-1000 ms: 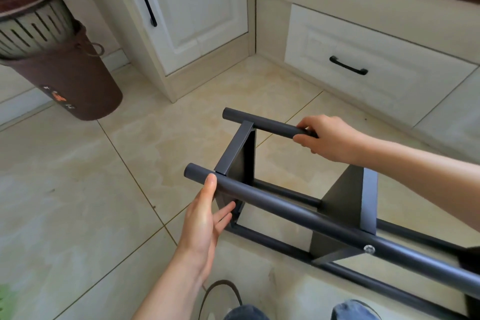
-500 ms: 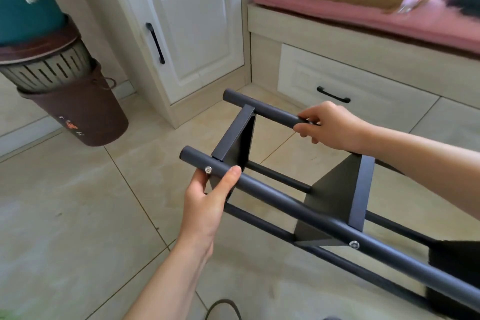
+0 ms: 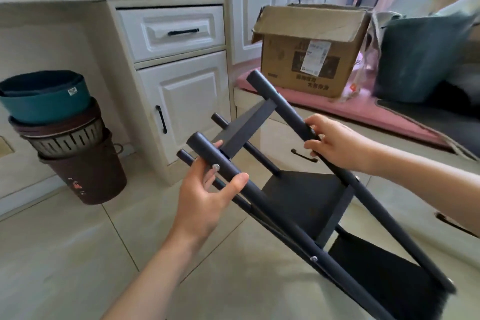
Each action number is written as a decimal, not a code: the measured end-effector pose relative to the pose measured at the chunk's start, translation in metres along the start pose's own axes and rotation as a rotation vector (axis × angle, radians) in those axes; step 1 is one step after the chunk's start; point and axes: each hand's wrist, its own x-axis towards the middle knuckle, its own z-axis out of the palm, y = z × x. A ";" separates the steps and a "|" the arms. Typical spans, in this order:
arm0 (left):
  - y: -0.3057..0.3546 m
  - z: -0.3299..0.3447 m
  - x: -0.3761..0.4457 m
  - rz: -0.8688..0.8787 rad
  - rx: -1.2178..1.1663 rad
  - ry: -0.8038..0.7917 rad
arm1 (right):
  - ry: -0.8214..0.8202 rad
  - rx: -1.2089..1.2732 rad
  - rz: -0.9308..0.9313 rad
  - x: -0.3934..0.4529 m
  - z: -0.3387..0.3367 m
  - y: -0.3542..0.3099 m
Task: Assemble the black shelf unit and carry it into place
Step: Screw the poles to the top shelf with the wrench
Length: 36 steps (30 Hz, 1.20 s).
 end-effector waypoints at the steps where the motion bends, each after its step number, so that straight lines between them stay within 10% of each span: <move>1: 0.006 0.002 -0.001 0.038 0.020 -0.025 | 0.014 0.007 0.009 -0.008 -0.004 0.001; 24: 0.038 0.099 0.020 0.451 0.307 -0.533 | 0.400 0.538 0.290 -0.201 0.033 0.067; 36: 0.035 0.117 -0.023 0.268 0.283 -0.530 | 0.459 0.561 0.291 -0.259 0.047 0.050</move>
